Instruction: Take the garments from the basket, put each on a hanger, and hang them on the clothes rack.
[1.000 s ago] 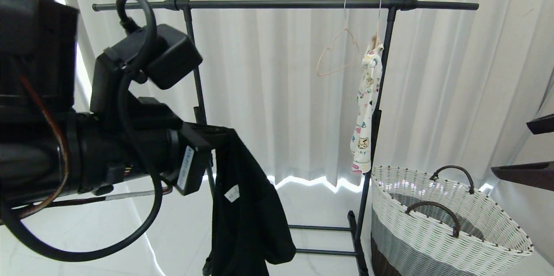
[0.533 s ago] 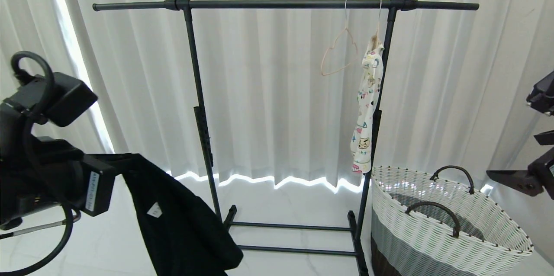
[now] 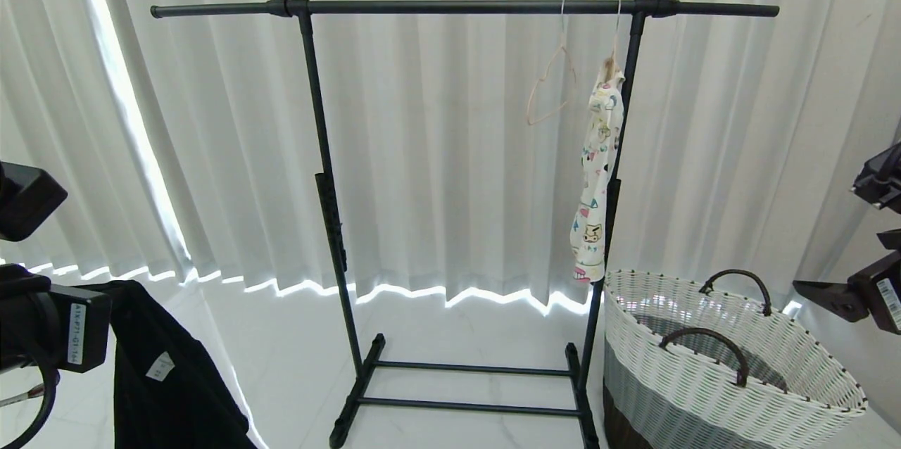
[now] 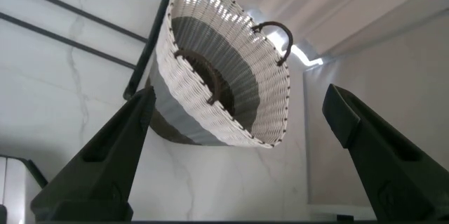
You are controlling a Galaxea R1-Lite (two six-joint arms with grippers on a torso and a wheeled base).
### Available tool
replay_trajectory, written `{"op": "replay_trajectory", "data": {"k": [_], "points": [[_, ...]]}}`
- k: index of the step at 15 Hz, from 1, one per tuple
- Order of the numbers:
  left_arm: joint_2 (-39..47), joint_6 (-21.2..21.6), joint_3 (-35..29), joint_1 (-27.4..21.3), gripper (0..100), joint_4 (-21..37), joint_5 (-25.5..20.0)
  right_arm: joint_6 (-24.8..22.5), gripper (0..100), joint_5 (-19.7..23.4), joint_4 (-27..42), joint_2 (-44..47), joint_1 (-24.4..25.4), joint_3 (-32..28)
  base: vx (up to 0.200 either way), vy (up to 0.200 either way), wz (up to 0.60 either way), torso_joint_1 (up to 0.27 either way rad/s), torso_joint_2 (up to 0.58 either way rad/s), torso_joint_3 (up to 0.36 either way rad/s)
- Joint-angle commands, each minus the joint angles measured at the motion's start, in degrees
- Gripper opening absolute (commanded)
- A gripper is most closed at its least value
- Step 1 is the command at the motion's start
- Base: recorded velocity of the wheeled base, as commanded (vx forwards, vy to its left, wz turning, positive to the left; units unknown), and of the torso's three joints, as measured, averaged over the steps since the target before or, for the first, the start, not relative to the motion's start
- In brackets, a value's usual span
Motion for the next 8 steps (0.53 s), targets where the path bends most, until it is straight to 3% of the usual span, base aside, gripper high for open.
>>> {"op": "replay_trajectory", "data": {"k": [1, 4, 8], "points": [[0.0, -0.1, 0.2, 0.1, 0, 0.0, 0.0, -0.2, 100, -0.1, -0.1, -0.3, 0.1, 0.7, 0.000, 0.000, 0.00, 0.000, 0.00, 0.000], [-0.6, 0.0, 0.5, 0.4, 0, 0.0, 0.2, -0.1, 100, -0.2, -0.1, -0.1, -0.1, 0.7, 0.000, 0.000, 0.00, 0.028, -0.11, -0.120], [-1.2, 0.0, 1.3, 0.9, 0, 0.0, 0.2, -0.1, 100, -0.7, -0.2, -0.2, -0.3, 0.5, 0.000, 0.000, 0.00, 0.156, -0.45, -0.275]]}}
